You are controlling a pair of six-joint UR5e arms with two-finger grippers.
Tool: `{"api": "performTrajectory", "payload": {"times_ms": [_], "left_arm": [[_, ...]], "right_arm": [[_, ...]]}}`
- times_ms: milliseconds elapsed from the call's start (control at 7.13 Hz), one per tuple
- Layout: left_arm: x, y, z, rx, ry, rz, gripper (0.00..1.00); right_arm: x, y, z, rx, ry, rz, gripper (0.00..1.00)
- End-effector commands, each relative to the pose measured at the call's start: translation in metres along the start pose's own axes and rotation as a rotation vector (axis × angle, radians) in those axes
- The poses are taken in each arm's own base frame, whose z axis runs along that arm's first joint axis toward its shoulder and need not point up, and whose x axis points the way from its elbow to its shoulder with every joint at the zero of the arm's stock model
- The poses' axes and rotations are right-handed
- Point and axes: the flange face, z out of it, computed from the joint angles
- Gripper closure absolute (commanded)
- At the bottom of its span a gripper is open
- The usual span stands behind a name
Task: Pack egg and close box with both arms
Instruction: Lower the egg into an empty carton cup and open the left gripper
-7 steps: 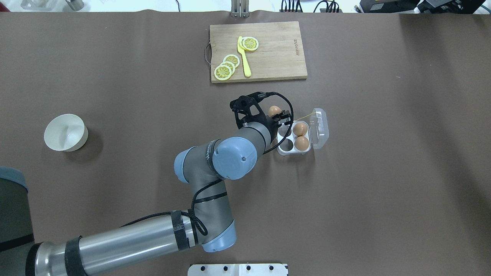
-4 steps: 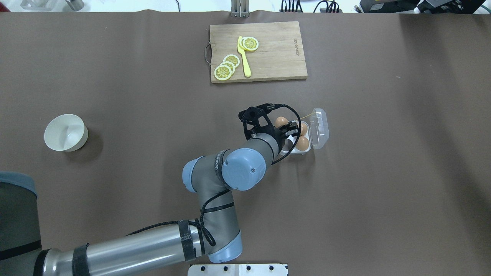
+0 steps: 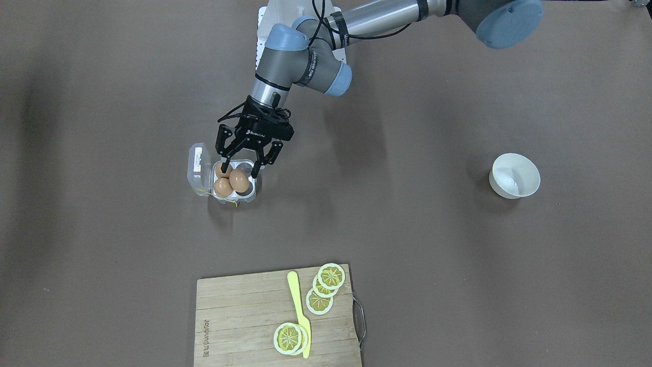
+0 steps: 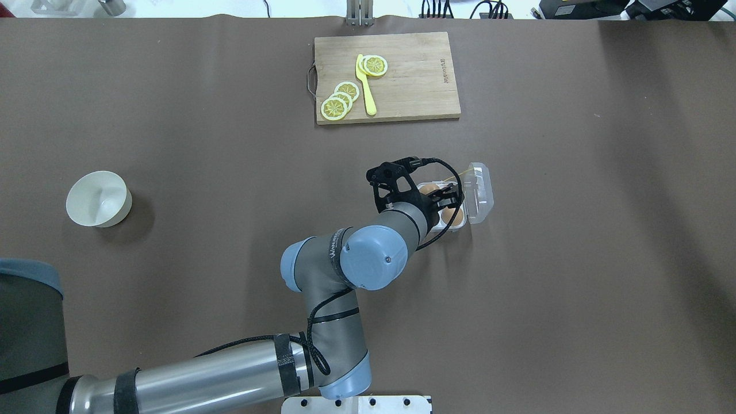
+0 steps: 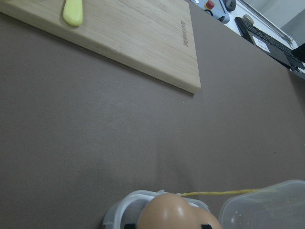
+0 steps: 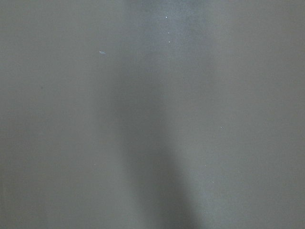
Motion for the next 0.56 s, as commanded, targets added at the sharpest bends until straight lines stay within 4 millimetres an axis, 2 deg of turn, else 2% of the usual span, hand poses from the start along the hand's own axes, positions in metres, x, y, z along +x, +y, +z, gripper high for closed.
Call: {"api": "performTrajectory", "payload": {"times_ms": [0,140,421], "left_arm": [[0.009,-0.007,-0.007,0.004,0.022,-0.006,0.02],[0.015,-0.021,-0.012,0.015,0.035,-0.012,0.02],[0.023,-0.077,-0.023,0.001,-0.015,-0.011,0.02]], "right_arm": [[0.0,0.0,0.0,0.0,0.0,0.0,0.0],[-0.001,-0.001,-0.001,0.002,0.0,-0.002,0.0],[-0.017,-0.004,-0.004,0.002,-0.057,-0.013,0.0]]}}
